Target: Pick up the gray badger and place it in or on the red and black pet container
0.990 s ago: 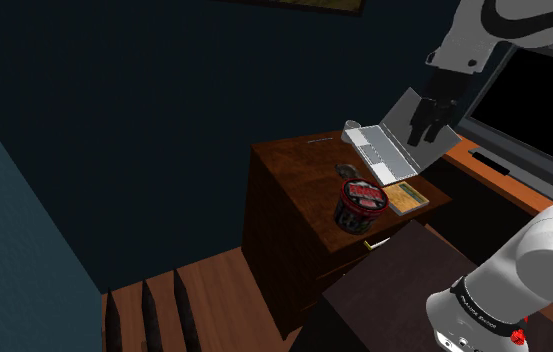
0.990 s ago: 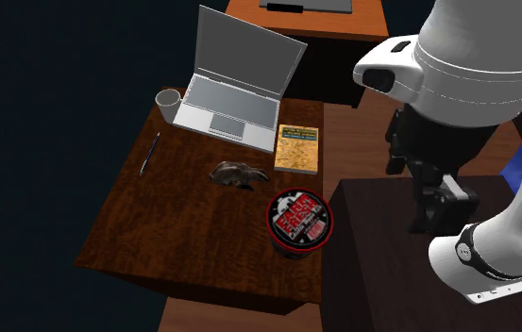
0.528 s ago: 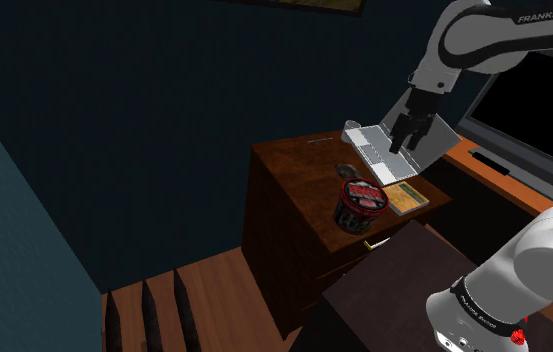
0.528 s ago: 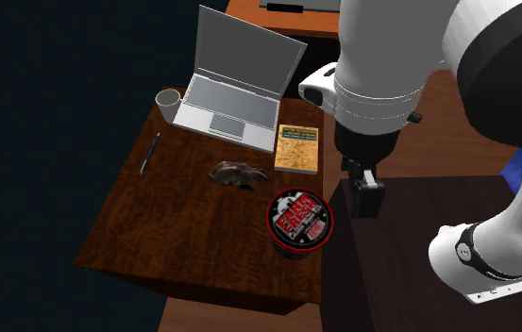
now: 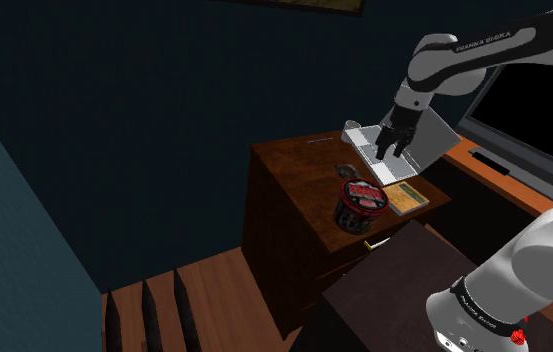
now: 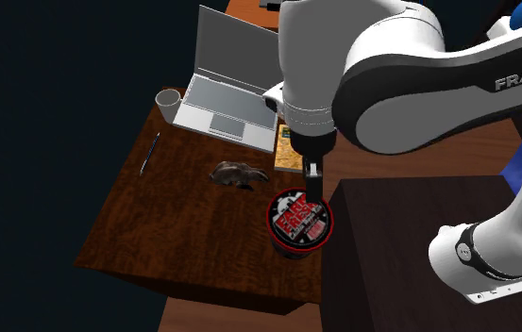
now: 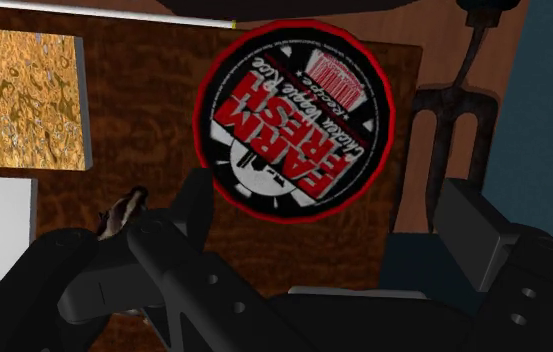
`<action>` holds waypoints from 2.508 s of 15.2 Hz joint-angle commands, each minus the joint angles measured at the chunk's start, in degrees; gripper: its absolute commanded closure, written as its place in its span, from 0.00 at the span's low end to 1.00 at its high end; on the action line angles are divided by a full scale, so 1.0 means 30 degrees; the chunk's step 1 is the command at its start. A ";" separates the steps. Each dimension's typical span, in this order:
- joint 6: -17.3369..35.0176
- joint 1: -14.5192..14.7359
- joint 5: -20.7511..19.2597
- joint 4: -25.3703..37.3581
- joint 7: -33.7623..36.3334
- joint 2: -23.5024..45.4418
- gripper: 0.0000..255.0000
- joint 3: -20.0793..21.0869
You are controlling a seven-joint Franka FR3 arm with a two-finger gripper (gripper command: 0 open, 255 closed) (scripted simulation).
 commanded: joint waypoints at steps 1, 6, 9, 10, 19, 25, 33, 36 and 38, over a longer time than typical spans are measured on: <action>0.1023 -0.0118 0.0215 0.0373 -0.0448 0.1434 0.00 -0.0341; 0.2864 -0.0520 0.1160 0.1956 -0.1707 0.5063 0.00 -0.0992; 0.3696 -0.0899 0.1922 0.3179 -0.2496 0.7282 0.00 -0.1191; 0.3927 -0.1053 0.2190 0.3631 -0.2752 0.8022 0.00 -0.1223; 0.5014 -0.3001 0.4301 0.8683 -0.4475 1.4581 0.00 -0.0919; 0.5589 -0.3744 0.4910 1.0406 -0.4845 1.6948 0.00 -0.0582; 0.6430 -0.3868 0.5219 1.0327 -0.5037 1.7722 0.00 -0.0322; 0.6430 -0.3868 0.5219 1.0327 -0.5037 1.7722 0.00 -0.0322; 0.6427 -0.3868 0.5218 1.0327 -0.5037 1.7719 1.00 -0.0323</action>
